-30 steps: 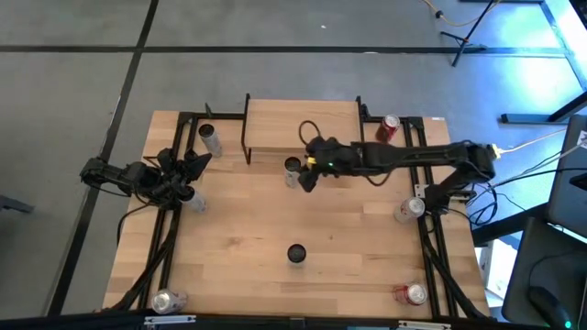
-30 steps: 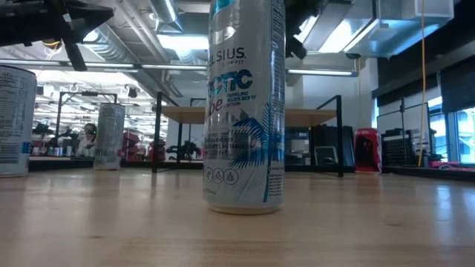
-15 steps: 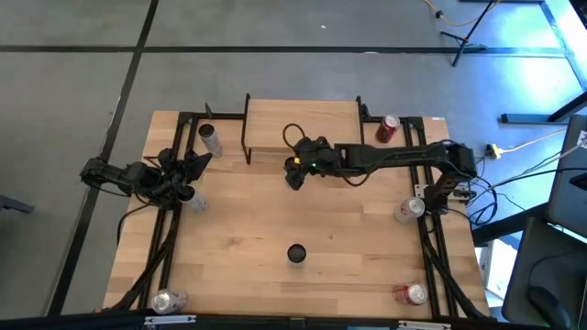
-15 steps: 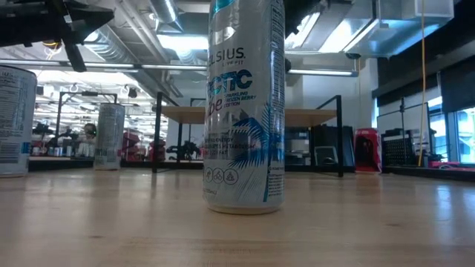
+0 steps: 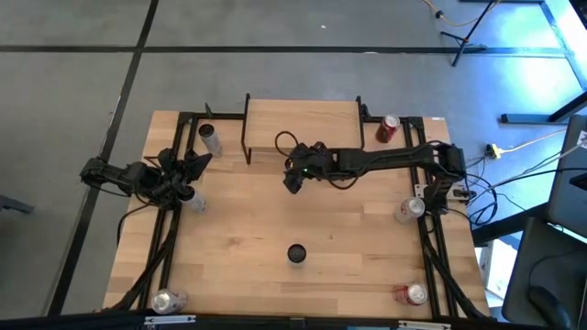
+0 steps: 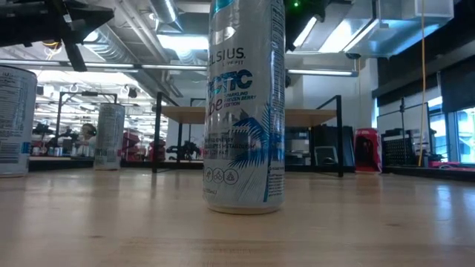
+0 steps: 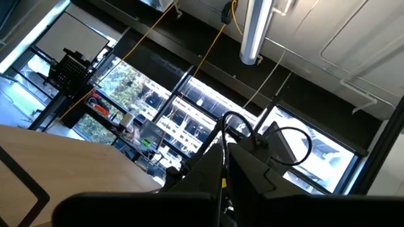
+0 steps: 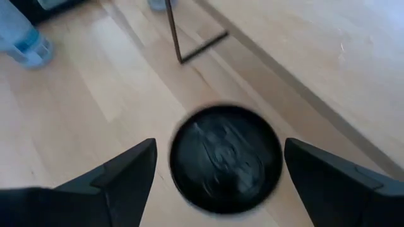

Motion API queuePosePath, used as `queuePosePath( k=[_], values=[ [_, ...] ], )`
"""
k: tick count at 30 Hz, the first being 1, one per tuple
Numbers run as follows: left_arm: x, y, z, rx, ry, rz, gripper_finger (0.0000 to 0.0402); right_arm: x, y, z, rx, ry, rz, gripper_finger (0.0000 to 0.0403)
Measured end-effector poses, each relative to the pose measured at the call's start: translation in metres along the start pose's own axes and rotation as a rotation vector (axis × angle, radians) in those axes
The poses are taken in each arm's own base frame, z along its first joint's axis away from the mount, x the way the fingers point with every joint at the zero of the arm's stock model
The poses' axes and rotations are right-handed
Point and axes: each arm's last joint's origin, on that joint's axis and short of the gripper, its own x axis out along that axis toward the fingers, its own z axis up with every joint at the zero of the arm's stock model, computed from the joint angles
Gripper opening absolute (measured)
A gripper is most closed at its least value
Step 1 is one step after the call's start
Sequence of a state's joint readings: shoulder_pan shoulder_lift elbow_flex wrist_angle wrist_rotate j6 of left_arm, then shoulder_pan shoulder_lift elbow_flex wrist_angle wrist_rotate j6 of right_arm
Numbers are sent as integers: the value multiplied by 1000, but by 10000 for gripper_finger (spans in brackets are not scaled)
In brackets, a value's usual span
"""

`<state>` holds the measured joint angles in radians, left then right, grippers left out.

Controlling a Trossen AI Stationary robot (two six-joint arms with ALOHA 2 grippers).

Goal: Place canned beverage on shelf
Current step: Put the bottom white-pink soda can on the shelf

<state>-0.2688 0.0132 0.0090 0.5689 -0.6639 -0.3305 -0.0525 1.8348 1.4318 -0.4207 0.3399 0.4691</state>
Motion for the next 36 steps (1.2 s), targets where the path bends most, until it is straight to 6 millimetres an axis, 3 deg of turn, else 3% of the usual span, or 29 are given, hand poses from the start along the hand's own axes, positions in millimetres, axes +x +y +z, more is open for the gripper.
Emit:
queuePosePath(
  k=[9, 17, 22, 27, 36],
  values=[
    [0, 0, 0, -1, 0, -1, 15, 13, 1, -9, -21, 43, -23, 329],
    [0, 0, 0, -1, -3, 6, 15, 13, 1, -8, -69, 35, -15, 212],
    [0, 1, 0, 0, -13, 39, 17, 12, 3, -7, -96, 47, 32, 212],
    [0, 1, -1, 6, -5, 42, 39, -7, 6, 4, -157, 36, 108, 212],
    [0, 2, -1, 1, -1, 41, 123, -67, 5, 42, -257, -41, 244, 212]
  ],
)
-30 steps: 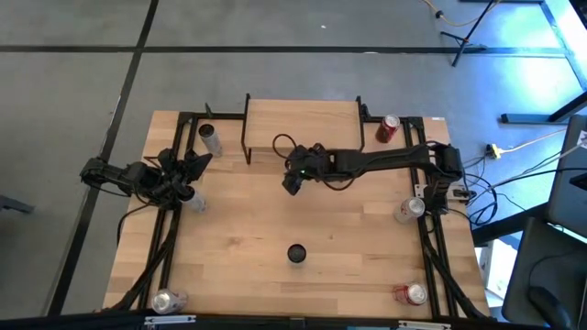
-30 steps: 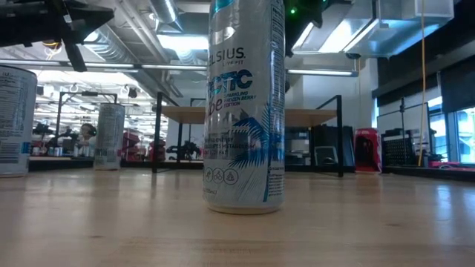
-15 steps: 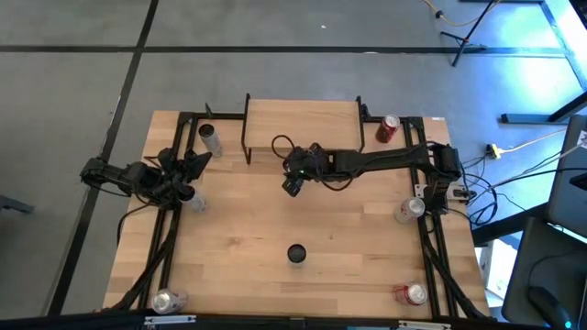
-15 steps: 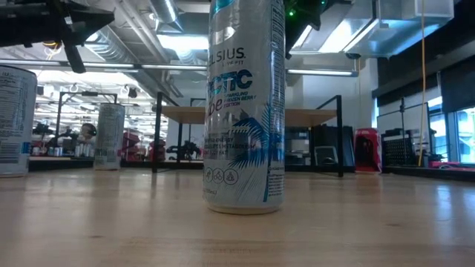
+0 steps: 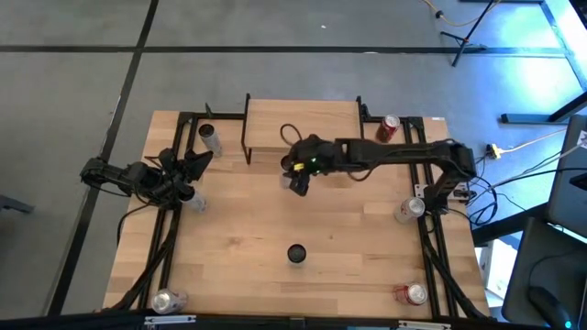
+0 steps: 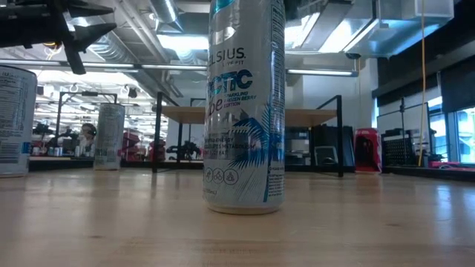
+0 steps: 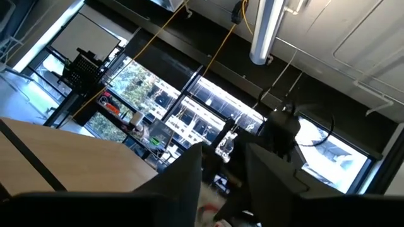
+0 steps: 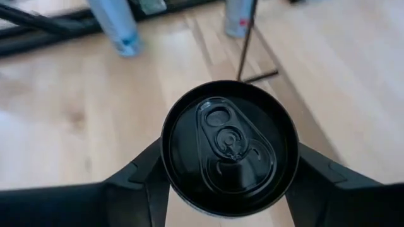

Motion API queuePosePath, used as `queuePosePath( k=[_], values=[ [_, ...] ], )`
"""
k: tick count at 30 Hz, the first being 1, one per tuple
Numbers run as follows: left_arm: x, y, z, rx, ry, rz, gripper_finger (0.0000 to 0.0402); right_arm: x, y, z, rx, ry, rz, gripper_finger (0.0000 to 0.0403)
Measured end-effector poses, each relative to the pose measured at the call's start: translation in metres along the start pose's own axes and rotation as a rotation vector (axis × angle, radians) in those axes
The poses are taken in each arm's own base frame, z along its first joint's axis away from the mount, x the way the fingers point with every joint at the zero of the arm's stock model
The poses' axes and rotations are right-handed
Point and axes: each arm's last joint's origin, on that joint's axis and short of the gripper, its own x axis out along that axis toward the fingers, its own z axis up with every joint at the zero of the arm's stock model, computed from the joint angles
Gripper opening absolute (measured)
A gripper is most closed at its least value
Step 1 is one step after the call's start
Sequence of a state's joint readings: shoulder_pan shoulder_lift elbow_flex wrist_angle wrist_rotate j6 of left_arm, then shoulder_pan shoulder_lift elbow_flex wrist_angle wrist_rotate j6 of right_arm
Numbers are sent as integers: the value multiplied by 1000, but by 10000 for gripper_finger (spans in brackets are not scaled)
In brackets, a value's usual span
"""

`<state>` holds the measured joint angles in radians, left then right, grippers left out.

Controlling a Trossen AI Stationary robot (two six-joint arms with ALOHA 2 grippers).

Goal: Place canned beverage on shelf
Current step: Put the bottom white-pink soda can on the shelf

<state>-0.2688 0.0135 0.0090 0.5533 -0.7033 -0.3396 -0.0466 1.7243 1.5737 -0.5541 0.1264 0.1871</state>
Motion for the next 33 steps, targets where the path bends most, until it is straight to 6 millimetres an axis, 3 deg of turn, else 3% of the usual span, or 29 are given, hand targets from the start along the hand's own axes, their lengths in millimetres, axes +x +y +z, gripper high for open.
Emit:
queuePosePath(
  k=[7, 12, 23, 33],
  values=[
    [0, -1, 0, 0, 6, -17, 156, -61, -18, 21, -117, 12, 28, 212],
    [0, -2, -1, -18, 20, -57, 158, -95, -51, 23, -163, 13, -29, 213],
    [0, -1, -1, -23, 23, -51, 151, -122, -145, 15, -170, 39, 7, 215],
    [0, 2, 0, -23, -14, 48, 151, -150, -220, -9, -140, 27, 55, 216]
  ],
)
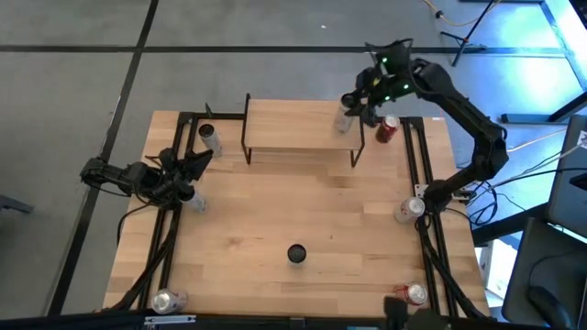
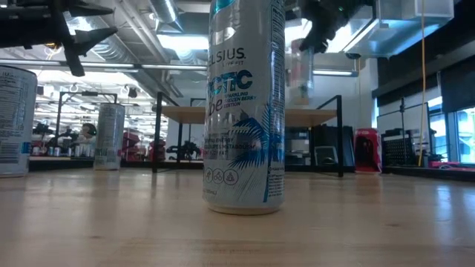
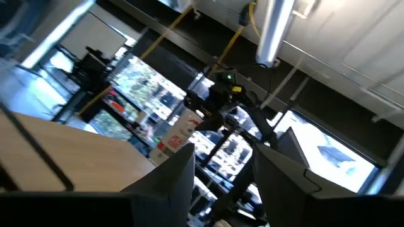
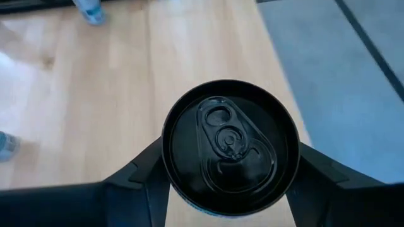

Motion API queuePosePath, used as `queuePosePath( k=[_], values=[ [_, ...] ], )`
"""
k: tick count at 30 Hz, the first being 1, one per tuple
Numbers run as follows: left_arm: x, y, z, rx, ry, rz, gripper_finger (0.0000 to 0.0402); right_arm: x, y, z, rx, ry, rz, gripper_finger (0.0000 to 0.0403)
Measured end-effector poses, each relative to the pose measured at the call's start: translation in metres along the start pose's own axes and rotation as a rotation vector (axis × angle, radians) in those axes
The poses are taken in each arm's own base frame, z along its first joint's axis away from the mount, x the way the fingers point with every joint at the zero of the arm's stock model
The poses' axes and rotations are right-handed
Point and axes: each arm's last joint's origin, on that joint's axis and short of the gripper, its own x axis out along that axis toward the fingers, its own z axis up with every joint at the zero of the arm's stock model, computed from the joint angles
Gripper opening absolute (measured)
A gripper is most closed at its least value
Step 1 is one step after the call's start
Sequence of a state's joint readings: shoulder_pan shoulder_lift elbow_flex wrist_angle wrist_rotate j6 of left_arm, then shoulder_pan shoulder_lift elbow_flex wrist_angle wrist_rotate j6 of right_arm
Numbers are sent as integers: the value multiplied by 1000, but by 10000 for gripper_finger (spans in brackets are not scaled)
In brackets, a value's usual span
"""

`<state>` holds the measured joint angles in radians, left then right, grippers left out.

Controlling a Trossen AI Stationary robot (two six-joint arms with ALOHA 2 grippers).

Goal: Place canned beverage on shelf
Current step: Put the bottom white-pink soda can on the shelf

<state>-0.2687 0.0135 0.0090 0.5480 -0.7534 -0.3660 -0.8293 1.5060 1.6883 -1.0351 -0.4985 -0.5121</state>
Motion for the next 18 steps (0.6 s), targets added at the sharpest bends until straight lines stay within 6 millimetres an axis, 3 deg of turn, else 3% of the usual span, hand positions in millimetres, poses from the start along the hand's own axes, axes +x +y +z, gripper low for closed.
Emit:
queuePosePath(
  k=[8, 18],
  values=[
    [0, 2, 1, 7, -30, 83, 151, -9, -32, -26, 8, -24, -17, 216],
    [0, 3, 1, 10, -35, 96, 151, 3, -35, -37, 11, -21, 13, 216]
  ],
)
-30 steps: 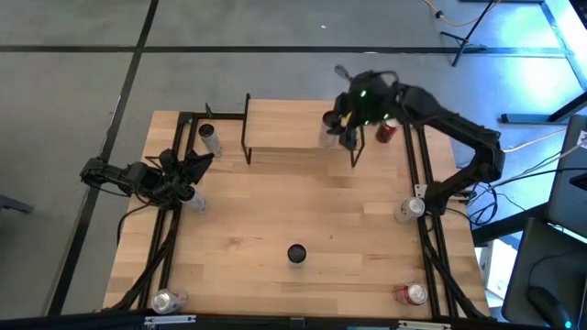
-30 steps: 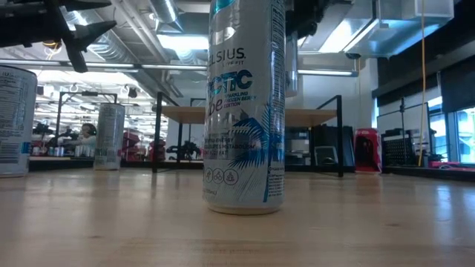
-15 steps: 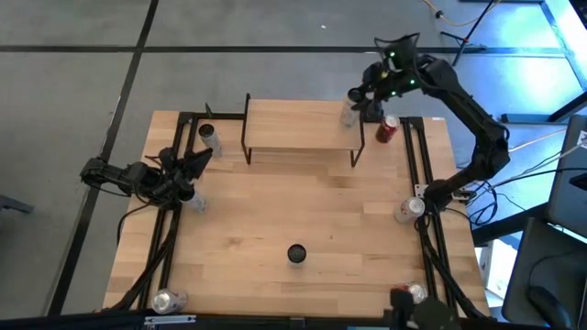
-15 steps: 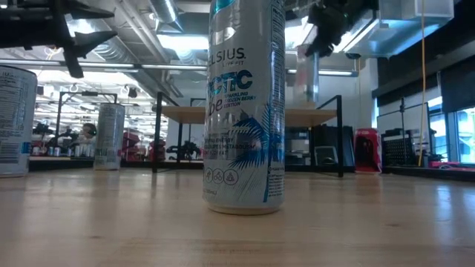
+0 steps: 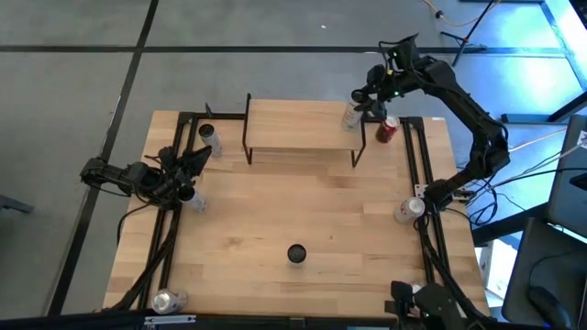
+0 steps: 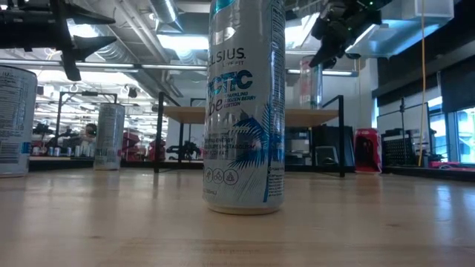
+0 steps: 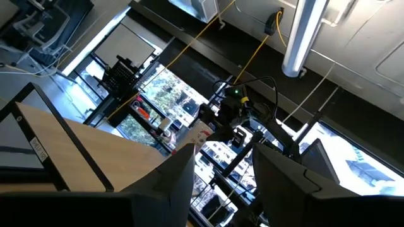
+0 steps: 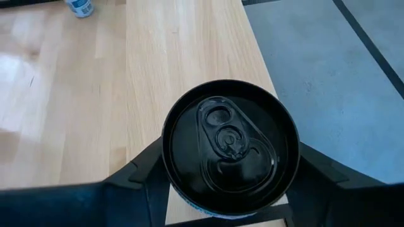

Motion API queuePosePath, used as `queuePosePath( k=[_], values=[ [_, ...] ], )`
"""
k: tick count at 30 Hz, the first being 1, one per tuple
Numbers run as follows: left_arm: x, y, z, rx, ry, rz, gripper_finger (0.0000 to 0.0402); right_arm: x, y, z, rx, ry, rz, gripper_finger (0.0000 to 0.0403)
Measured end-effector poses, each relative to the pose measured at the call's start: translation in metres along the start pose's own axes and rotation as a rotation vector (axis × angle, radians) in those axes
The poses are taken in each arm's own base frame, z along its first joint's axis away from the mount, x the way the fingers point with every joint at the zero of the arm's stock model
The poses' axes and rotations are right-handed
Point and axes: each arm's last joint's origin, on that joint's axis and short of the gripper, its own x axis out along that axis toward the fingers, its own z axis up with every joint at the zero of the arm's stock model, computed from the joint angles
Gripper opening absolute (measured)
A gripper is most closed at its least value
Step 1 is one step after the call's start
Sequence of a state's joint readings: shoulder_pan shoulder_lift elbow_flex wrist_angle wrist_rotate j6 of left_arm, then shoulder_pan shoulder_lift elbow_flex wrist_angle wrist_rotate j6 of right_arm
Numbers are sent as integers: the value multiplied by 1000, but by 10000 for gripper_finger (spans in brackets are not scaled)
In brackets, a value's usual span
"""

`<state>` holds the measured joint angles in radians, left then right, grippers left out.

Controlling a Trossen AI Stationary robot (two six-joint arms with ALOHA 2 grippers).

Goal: Place canned beverage on shelf
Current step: Put the bottom white-pink soda can on the shelf, then put the white-pink soda can on the shelf aligned with the other white-pink soda can

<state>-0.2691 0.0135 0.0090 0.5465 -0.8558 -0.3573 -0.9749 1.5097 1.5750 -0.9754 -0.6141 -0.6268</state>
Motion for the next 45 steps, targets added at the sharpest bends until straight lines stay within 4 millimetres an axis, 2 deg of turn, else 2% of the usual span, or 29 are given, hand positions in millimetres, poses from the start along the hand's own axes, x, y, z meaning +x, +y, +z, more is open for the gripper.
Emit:
queuePosePath(
  k=[5, 13, 16, 25, 32, 36, 39, 45],
  values=[
    [0, 0, 0, 1, 1, -1, 151, 0, -1, 0, 39, -4, -5, 223],
    [0, 0, 0, -1, 1, -2, 151, 0, -1, 0, 45, -5, -4, 296],
    [0, 0, 0, -1, 1, -3, 151, 0, -1, 1, 65, -7, -4, 312],
    [0, 0, 0, 0, 1, -4, 151, -1, -2, 5, 69, -32, -23, 318],
    [0, 0, 0, -2, 4, -11, 151, -21, 3, 21, 50, -61, -44, 319],
    [0, 0, 0, -2, 4, -11, 151, -30, 14, 39, 54, -80, -63, 319],
    [0, 0, 0, 4, 2, -8, 151, -40, 30, 57, 47, -100, -57, 319],
    [0, 0, 0, 26, 3, -8, 151, -39, 83, 93, 51, -133, 11, 319]
  ],
)
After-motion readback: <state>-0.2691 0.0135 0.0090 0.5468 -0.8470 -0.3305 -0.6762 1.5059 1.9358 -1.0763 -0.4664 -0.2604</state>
